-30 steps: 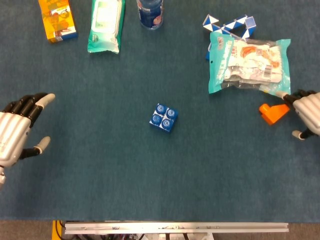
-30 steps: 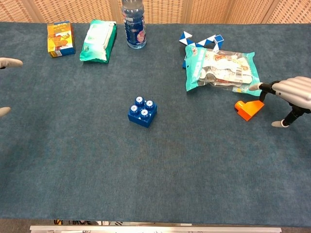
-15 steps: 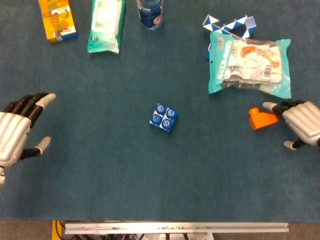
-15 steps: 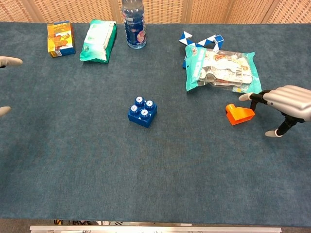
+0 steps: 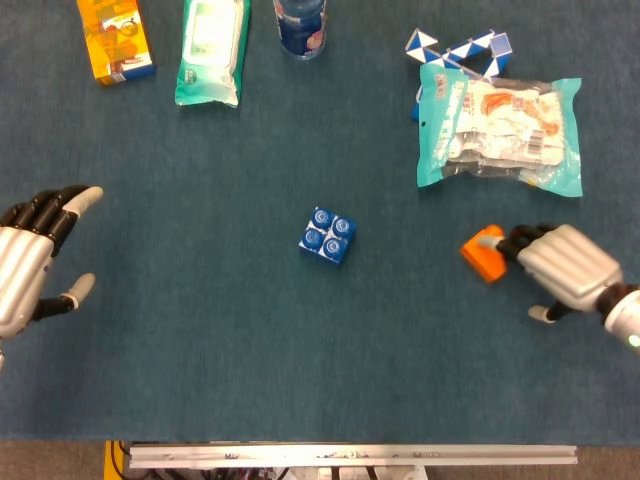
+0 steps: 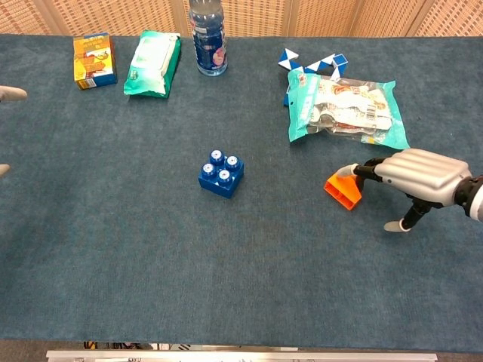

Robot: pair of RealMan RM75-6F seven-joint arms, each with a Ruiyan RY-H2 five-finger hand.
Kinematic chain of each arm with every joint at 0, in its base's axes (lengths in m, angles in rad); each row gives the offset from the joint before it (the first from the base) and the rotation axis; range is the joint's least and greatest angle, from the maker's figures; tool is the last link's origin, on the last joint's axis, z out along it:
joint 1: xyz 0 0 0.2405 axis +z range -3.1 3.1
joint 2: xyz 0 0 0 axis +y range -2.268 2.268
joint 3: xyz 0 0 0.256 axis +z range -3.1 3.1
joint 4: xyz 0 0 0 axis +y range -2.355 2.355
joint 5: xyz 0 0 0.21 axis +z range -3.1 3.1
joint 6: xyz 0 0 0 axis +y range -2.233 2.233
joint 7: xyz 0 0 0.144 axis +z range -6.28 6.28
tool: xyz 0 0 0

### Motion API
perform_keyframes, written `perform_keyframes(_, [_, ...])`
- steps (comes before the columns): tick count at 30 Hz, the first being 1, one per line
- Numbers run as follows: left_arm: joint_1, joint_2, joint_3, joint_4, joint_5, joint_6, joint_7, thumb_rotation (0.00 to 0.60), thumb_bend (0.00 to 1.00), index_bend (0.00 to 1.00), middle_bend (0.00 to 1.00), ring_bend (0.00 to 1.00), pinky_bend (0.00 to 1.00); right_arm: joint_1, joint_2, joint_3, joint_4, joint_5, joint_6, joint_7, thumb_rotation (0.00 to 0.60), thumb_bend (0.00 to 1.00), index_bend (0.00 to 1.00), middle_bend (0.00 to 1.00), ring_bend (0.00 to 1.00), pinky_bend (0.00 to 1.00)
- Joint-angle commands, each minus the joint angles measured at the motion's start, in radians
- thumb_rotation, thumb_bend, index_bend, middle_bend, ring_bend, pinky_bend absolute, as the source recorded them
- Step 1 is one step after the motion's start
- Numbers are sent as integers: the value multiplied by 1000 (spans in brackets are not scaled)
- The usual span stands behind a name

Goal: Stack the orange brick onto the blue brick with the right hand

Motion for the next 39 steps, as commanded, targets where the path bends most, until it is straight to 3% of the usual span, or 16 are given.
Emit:
perform_keyframes(1, [1,1,0,0,1,1,-1,600,274,115,156,159,260,7,-8,2,-4,-7,-4,1,600,134,136,346,194,287])
perform_keyframes(11, [10,6,0,0,11,9,-7,600,274,115,156,158,260,14,5,17,-26,-36,44,-13,600,134,139,346,194,287])
perform_keyframes(16, [11,3,-2,-2,17,10,-6,600,274,115,156,158,260,12,11,41,-19,-9,66,-47,600,135,227,346,194,287])
perform_keyframes(26, [17,5,-1,-4,27,16,-15,600,274,115,156,158,259,36,-71,79,60,70,36,-112,600,141,300,346,194,287])
perform_keyframes(39, [19,9,-3,-5,33,15,-28,600,275,115,156,158,259,63,-133,92,106,108,15,-155,600,163,357,347,202,297])
